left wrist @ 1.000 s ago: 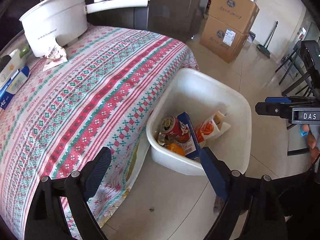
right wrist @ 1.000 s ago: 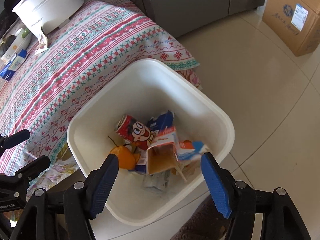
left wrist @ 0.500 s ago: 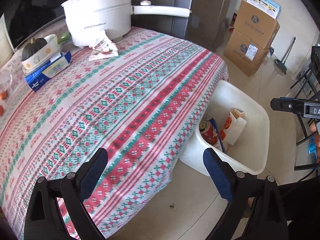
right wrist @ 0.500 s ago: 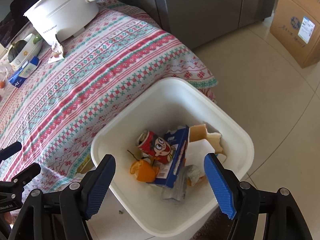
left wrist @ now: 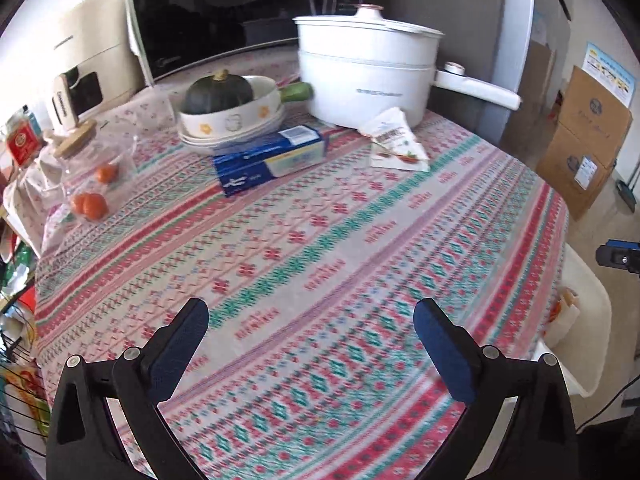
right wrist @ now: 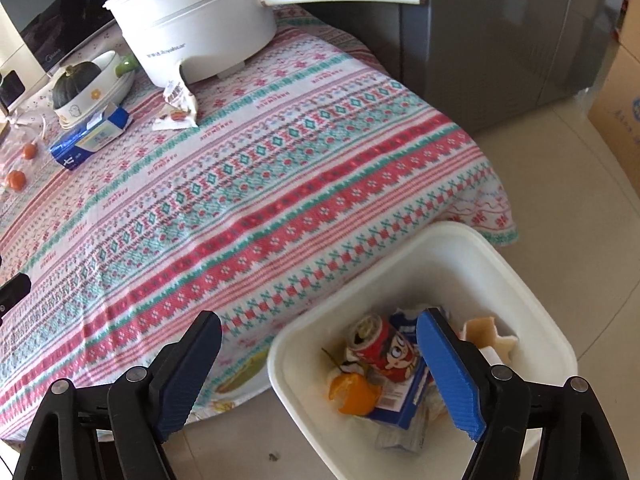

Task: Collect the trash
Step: 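Return both tools to the table toward the blue box and pecan packet, then grasp the blue box with the left tool while the right tool grasps the pecan packet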

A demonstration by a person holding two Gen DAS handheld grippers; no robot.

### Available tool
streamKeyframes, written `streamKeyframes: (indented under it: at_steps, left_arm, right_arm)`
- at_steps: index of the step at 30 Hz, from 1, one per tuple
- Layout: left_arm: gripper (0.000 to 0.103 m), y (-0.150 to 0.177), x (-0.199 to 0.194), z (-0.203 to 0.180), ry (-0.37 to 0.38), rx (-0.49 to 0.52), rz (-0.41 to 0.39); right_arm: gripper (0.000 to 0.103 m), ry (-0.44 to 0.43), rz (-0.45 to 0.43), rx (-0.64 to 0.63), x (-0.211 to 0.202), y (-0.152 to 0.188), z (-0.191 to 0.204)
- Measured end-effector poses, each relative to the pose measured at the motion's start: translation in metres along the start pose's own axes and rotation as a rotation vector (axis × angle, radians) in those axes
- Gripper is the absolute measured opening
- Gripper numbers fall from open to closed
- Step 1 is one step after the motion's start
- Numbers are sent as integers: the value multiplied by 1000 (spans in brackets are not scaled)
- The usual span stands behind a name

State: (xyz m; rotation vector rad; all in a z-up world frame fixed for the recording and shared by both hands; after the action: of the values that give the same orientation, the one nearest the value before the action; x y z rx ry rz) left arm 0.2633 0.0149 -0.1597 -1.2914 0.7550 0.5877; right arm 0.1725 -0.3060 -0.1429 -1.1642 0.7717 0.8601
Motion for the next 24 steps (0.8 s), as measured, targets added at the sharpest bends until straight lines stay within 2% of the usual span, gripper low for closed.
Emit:
streamKeyframes:
  at_steps: [3, 7, 9, 13, 15, 19, 24]
  left_arm:
    - [103, -14, 22, 30, -50, -56, -37]
    - [103, -33, 54, 53, 4, -162, -70]
    - [103, -43, 72, 57, 49, -181, -48]
    - [103, -62, 102, 61, 111, -203, -12]
    - [103, -73, 111, 62, 128, -219, -28]
    - [103, -96, 121, 53, 105, -208, -72]
    - [103, -121, 126, 38, 139, -237, -123]
  right_arm:
    - [85, -40, 1, -3, 21, -19, 17]
    - [85, -69, 11, -69, 59, -43, 43]
    - [85, -61, 0, -121, 77, -55, 54]
    - [85, -76, -25, -156, 110, -82, 68]
    - [85, -99, -39, -151, 124, -95, 74]
    - [85, -122, -50, -140, 148, -122, 84]
    - [85, -139, -105, -128, 166, -152, 94]
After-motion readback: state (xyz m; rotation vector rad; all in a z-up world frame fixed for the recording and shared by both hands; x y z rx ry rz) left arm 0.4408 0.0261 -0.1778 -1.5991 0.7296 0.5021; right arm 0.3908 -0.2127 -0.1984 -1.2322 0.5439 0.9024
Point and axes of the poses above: each gripper's, at about its wrist camera, not at the fingertips, and x roughly the way its jaws point, z to its left, y to its underside, the point moved 6 cm from there along x, roughly the way its jaws point, and after that the axes turned 3 degrees about -y, right-handed, at the moved point
